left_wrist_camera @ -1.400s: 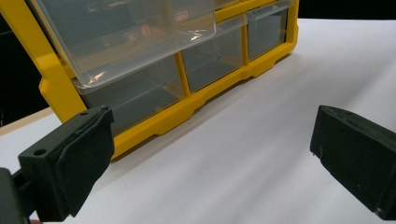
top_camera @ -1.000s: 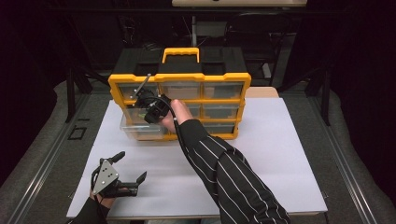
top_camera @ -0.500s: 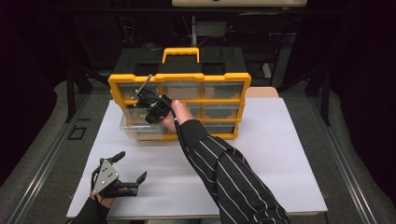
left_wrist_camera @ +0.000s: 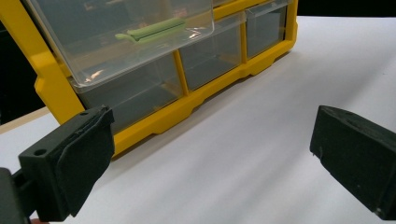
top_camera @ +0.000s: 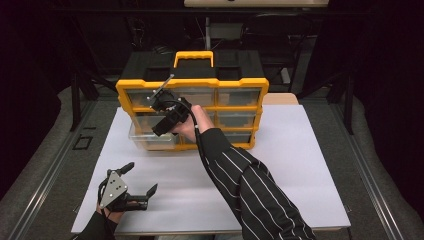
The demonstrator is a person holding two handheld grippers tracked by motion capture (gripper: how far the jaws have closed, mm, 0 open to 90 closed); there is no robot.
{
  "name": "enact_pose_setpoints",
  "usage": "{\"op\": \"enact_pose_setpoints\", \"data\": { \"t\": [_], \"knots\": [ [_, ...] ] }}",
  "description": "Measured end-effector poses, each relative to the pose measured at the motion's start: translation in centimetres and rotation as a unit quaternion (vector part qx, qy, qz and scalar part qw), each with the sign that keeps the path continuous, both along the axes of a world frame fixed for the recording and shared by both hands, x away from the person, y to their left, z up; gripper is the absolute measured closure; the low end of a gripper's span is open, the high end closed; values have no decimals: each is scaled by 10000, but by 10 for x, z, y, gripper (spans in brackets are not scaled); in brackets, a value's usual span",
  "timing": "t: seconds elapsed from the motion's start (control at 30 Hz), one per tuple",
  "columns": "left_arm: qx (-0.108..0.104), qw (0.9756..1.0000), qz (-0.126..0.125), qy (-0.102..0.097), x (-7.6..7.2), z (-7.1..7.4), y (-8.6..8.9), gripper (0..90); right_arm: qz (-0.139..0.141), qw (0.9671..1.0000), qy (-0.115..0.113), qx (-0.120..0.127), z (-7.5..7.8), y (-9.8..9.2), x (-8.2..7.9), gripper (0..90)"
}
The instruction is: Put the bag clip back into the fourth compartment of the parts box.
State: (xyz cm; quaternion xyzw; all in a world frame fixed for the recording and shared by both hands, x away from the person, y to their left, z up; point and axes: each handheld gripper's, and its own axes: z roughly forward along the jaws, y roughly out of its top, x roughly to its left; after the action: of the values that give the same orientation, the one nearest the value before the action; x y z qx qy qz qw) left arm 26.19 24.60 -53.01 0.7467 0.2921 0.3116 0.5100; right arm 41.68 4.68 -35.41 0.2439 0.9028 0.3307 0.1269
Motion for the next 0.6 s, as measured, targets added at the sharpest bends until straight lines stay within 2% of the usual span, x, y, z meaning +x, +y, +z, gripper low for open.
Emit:
{"op": "enact_pose_setpoints", "data": {
  "t": [0.23, 0.6],
  "knots": [
    [-15, 10000, -15, -6, 0, 0, 0, 2, -2, 9999, -128, 53, 7, -19, -9, 84],
    [-6, 10000, -36, 13, 0, 0, -1, 2, -68, 9996, -268, 68, -3, -54, -25, 0]
  ]
}}
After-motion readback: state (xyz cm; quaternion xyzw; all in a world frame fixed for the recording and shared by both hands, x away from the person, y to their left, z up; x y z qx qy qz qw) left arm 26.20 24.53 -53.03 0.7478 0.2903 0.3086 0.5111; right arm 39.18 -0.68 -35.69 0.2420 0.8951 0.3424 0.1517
